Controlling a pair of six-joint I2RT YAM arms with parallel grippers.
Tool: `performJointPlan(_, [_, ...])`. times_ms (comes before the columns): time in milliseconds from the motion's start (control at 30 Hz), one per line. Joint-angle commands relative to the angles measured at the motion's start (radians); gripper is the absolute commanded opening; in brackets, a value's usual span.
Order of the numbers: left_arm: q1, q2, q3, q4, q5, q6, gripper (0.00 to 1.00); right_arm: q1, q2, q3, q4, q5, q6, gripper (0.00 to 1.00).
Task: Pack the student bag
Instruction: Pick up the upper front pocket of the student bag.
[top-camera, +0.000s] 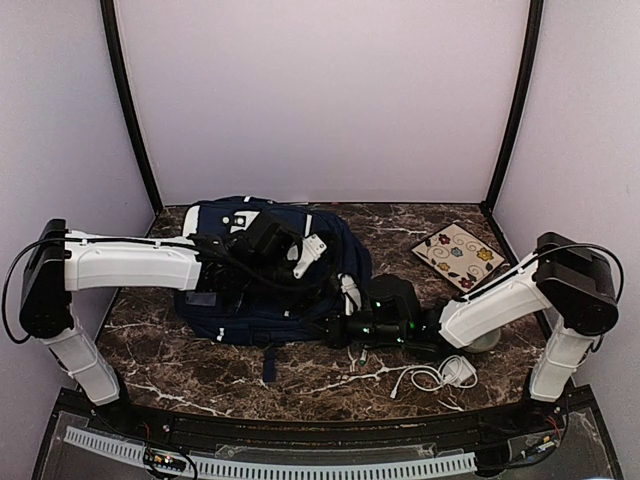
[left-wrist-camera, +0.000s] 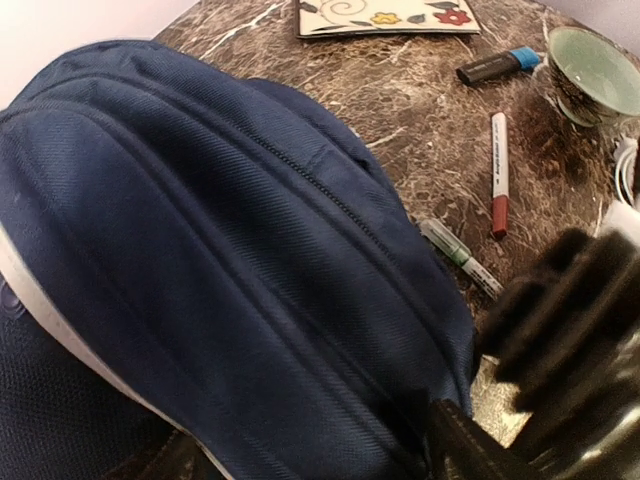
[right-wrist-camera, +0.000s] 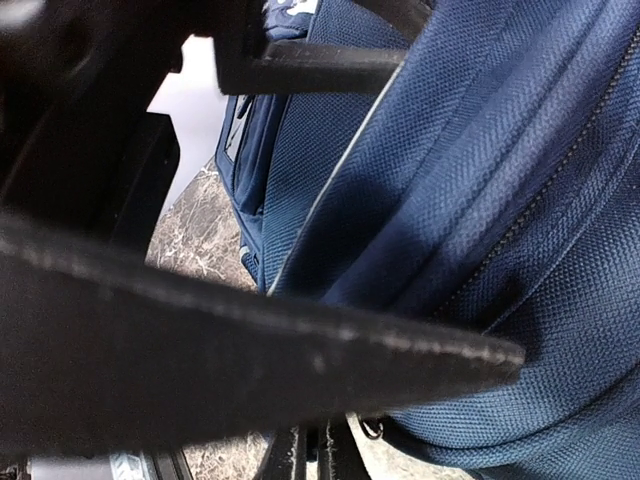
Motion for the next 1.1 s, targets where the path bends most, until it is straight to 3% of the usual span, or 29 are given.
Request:
performJointPlan(0, [0.0,-0.005,0.026,-0.08,-0.106,0.035,0.55,0.008,-0.011,0.006,0.068,-0.038,-0.001,0.0])
performJointPlan(100, [0.0,-0.054,0.012,-0.057,-0.103,0.027,0.2,0.006,-0.011,0.007,0.063,-0.041,-0.001,0.0])
performJointPlan(200, [0.0,-0.105,-0.013,-0.015,-0.094,0.025,0.01,0.006,-0.009,0.003,0.06,-0.043,0.003,0.0])
performJointPlan(500, [0.0,-0.186,-0.031,0.032,-0.062,0.004,0.0,0.006,-0.025,-0.009,0.039,-0.036,0.018,0.0])
performJointPlan(667, [0.0,-0.254,-0.041,0.131,0.0,0.025,0.0,0.047,-0.007,0.071,-0.09,-0.038,-0.06,0.0])
performJointPlan(1067, [0.0,-0.337,-0.032,0.23,0.028,-0.025,0.0,0.134,0.088,0.289,-0.139,0.031,-0.186,0.0])
